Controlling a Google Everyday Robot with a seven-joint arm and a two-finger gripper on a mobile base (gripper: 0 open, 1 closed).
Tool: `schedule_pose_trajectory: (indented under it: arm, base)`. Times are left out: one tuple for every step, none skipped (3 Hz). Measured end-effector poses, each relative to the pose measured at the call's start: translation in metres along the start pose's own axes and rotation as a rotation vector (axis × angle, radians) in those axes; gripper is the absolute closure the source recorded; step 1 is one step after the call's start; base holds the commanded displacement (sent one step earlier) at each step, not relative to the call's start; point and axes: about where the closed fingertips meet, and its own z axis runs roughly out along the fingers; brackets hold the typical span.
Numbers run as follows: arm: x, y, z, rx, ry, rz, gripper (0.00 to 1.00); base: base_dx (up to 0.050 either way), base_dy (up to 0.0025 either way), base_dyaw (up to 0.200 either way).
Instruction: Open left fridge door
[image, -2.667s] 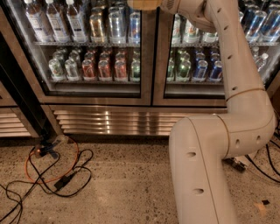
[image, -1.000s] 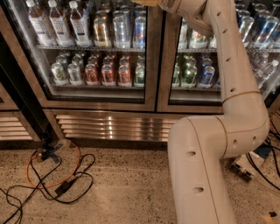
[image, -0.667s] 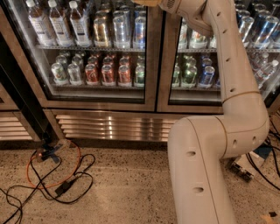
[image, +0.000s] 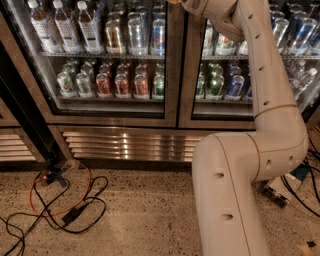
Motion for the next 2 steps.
schedule_pose_trajectory:
  arm:
    - [-0.0068,0.0031,-0.0084,0.000,0.000,0.000,0.64]
    - [-0.0130,0.0004,-0.0150,0.000,0.000,0.000,0.88]
  base:
    - [0.000,0.00000,0.000]
    - [0.000,0.00000,0.000]
